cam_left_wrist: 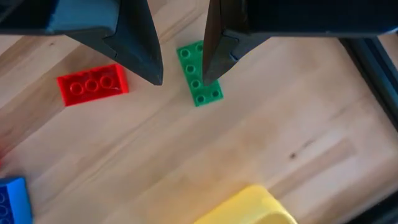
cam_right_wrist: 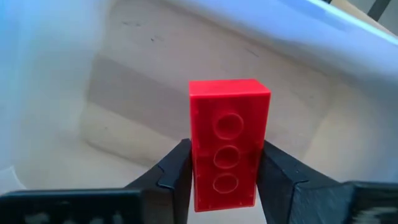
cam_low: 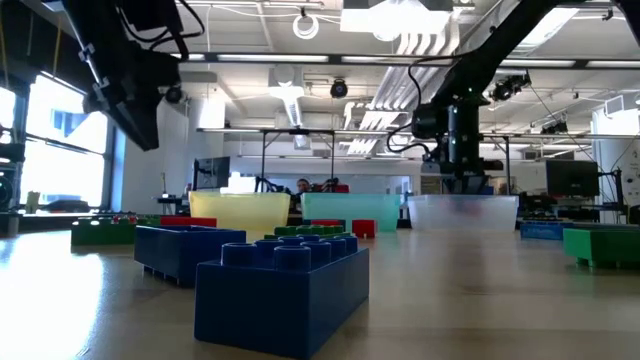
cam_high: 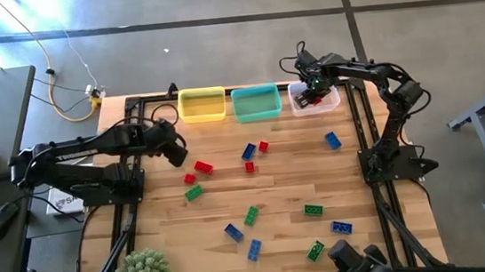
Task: Sort & place blocks by color
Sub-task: Put the red game piece into the white bin, then put the green game piece into the yellow bin
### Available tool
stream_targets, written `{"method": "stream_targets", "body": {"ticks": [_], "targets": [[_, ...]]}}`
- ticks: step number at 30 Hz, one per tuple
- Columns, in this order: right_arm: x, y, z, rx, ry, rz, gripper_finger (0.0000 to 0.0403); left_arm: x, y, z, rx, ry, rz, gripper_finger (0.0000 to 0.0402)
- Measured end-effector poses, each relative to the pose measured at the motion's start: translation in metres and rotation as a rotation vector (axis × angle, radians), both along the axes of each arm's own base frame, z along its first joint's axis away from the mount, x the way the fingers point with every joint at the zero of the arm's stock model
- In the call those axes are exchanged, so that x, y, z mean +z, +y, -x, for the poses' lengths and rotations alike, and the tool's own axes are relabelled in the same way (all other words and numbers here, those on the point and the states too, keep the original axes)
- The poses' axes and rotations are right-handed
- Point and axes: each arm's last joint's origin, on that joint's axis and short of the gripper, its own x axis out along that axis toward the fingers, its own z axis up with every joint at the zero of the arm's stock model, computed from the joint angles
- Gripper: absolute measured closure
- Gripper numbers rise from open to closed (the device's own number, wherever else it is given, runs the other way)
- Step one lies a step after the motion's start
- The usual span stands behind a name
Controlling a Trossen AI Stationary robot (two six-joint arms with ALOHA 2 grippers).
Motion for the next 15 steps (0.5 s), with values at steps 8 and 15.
{"method": "stream_targets", "body": {"ticks": [8, 15], "targets": [[0.0, -0.001, 0.001, -0.006, 0.028, 0.027, 0.0189, -0.009, 0.001, -0.005, 0.094, 0.025, 0.069, 0.0297], [0.002, -0.001, 0.0, 0.003, 0.03, 0.026, 0.0177, -0.018, 0.001, -0.007, 0.084, 0.104, 0.152, 0.0273]]}}
